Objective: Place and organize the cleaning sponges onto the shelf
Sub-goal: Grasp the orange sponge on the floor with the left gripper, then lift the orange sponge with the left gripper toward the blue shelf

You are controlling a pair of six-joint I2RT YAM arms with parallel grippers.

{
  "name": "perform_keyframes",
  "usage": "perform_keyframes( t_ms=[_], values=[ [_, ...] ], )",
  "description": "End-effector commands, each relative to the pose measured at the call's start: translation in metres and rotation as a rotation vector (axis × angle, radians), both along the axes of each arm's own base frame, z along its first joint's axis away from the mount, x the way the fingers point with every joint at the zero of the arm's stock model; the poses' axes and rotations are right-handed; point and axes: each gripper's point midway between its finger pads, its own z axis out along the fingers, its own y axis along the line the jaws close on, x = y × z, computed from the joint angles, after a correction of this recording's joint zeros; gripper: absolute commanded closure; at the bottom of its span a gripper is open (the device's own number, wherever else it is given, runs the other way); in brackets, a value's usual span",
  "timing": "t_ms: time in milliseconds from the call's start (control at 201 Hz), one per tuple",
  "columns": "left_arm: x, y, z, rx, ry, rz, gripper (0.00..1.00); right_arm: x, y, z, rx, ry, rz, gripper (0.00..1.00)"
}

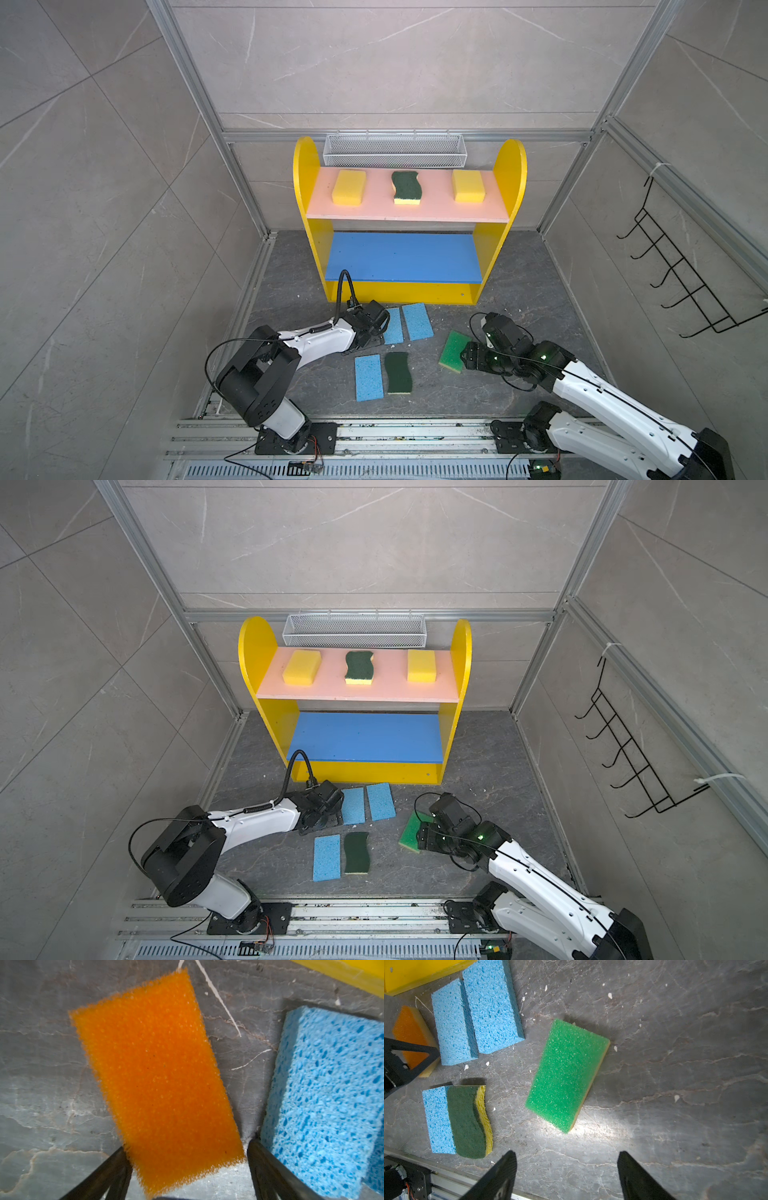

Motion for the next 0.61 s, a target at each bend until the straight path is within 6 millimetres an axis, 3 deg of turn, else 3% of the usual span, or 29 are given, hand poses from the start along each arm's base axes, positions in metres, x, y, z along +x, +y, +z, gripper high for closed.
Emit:
perform_keyframes(
  t_ms=[0,169,602],
  values=[
    [0.006,-0.004,0.001,-0.02,-0.007,0.038,0.12,-0.003,0.0,-0.002,0.004,0.003,0.008,0.22],
    [0.003,0.011,0.0,0.011,-0.004,0.11,0.12,-0.004,0.0,-0.002,0.003,0.003,0.013,0.22],
    [0.012,0.013,-0.006,0.016,-0.024,0.132,0.16,-0.005,-0.001,-0.002,-0.004,0.007,0.018,0.22]
  ],
)
